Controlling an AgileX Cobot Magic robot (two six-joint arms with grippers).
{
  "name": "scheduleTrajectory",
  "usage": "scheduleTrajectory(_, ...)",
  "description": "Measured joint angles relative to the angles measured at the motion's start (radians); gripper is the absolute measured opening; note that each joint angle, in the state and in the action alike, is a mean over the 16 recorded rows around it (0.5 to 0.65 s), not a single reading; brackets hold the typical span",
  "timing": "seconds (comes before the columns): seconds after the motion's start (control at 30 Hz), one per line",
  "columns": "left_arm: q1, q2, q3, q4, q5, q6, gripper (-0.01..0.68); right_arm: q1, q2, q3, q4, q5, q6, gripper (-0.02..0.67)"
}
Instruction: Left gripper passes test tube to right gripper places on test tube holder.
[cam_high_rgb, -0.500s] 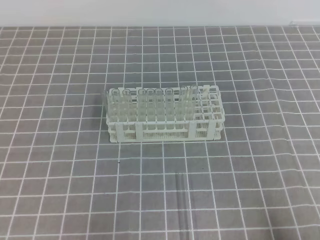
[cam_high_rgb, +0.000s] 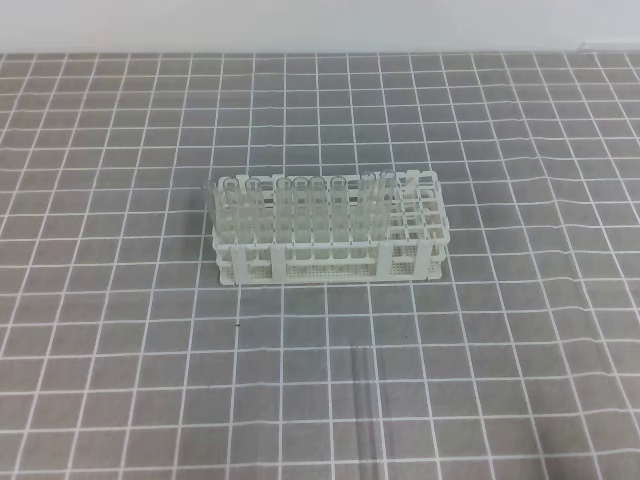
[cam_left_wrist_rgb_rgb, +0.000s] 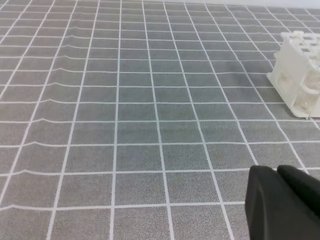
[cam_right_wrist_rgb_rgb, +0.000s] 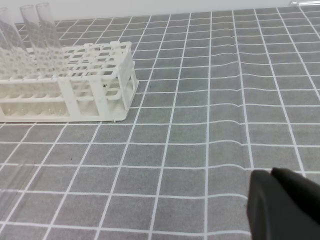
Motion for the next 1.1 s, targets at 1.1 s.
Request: scheduleTrajectory(1.1, 0.0, -0.005, 0.002, -0.056, -0.345, -0.132, -0.001, 0.0, 0.003, -0.001, 0.286, -0.281, 0.001, -0.013)
